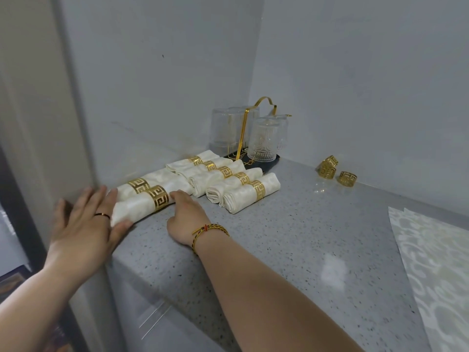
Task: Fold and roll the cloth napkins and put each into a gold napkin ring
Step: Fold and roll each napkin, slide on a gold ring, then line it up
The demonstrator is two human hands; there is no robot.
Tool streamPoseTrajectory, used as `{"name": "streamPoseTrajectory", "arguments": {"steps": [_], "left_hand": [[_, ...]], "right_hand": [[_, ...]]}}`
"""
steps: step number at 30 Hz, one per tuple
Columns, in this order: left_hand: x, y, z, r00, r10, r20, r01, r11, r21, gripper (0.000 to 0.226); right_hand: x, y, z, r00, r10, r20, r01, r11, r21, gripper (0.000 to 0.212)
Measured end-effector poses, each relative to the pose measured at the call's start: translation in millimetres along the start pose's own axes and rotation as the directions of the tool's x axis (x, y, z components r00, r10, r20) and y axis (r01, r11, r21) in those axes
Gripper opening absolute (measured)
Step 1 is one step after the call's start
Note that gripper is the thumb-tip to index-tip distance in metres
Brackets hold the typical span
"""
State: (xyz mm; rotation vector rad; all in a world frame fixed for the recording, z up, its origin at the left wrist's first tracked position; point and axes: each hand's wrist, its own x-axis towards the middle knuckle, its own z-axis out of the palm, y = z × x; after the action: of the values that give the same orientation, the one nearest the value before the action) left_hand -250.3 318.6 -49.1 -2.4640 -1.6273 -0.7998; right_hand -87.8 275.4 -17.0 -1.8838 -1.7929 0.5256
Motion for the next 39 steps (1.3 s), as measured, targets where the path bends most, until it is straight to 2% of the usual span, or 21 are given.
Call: {"name": "streamPoseTrajectory", "arguments": {"steps": [4,6,11,15,16,19,20,21,22,24,25,27,28,29,32,36,39], "left_hand": [[-5.7,6.1,-2.8,0.999,-0.012,-0.032,0.009,0.996,-0.086,0.101],[-9.1,21.0,-7.5,0.997,0.019,-0.077,-0.03,0.989,-0.144,0.102],[-25.6,86.3,-15.4,0.965,0.247,-0.089,-0.262,0.934,-0.242,0.085],[-51.3,159.6,-17.1,0.901,0.431,0.047,-0.36,0.805,-0.472,0.053],[-58.2,180.5,-15.2,0.872,0.483,0.077,-0.375,0.762,-0.528,0.052],[-82.4,231.9,-14.8,0.771,0.618,0.153,-0.381,0.64,-0.668,0.076],[-93.3,251.4,-13.0,0.722,0.664,0.196,-0.362,0.603,-0.71,0.06],[-103.1,266.1,-14.4,0.674,0.705,0.221,-0.34,0.562,-0.754,0.034],[-112.2,279.5,-15.8,0.631,0.737,0.242,-0.315,0.528,-0.789,0.02],[-127.5,299.5,-18.2,0.539,0.801,0.26,-0.271,0.457,-0.847,0.024],[-134.5,304.5,-19.8,0.494,0.827,0.269,-0.285,0.446,-0.849,0.035],[-148.0,311.5,-20.4,0.394,0.867,0.306,-0.356,0.451,-0.818,0.052],[-150.9,310.3,-19.9,0.38,0.869,0.316,-0.386,0.46,-0.799,0.054],[-155.2,312.7,-21.7,0.38,0.869,0.318,-0.395,0.463,-0.794,0.056],[-159.2,314.3,-23.8,0.439,0.836,0.329,-0.309,0.484,-0.818,0.06],[-162.1,319.2,-23.1,0.54,0.785,0.303,-0.202,0.47,-0.859,0.062],[-165.0,321.5,-21.9,0.58,0.758,0.299,-0.192,0.484,-0.854,0.061]], "right_hand": [[-11.1,3.3,-5.8,1.0,-0.011,-0.004,0.011,1.0,-0.025,0.056],[-22.9,9.3,-13.6,1.0,-0.019,-0.017,0.018,0.999,-0.047,0.056],[-78.6,31.5,-43.8,0.997,0.015,-0.081,-0.021,0.997,-0.068,0.049],[-148.0,62.5,-80.1,0.991,0.098,-0.095,-0.109,0.987,-0.121,0.045],[-171.4,72.6,-90.8,0.986,0.126,-0.107,-0.14,0.981,-0.133,0.044],[-232.9,100.9,-114.9,0.967,0.2,-0.161,-0.223,0.964,-0.145,0.042],[-257.1,111.4,-121.9,0.952,0.237,-0.193,-0.265,0.955,-0.135,0.041],[-276.6,120.4,-127.1,0.934,0.272,-0.23,-0.305,0.945,-0.119,0.04],[-296.8,127.9,-132.2,0.913,0.308,-0.267,-0.344,0.934,-0.098,0.039],[-336.7,140.6,-139.4,0.876,0.362,-0.318,-0.397,0.916,-0.052,0.037],[-353.5,146.2,-141.4,0.868,0.381,-0.32,-0.409,0.912,-0.024,0.036],[-386.3,155.3,-142.1,0.868,0.398,-0.298,-0.408,0.913,0.033,0.033],[-396.2,158.0,-140.3,0.874,0.391,-0.289,-0.391,0.919,0.059,0.031],[-409.1,162.0,-139.1,0.879,0.379,-0.291,-0.371,0.925,0.084,0.03],[-428.9,162.0,-132.5,0.893,0.344,-0.291,-0.323,0.939,0.12,0.032],[-442.0,154.8,-126.9,0.954,0.203,-0.221,-0.199,0.979,0.04,0.05],[-445.7,156.4,-122.2,0.973,0.1,-0.208,-0.105,0.994,-0.01,0.043]]}}
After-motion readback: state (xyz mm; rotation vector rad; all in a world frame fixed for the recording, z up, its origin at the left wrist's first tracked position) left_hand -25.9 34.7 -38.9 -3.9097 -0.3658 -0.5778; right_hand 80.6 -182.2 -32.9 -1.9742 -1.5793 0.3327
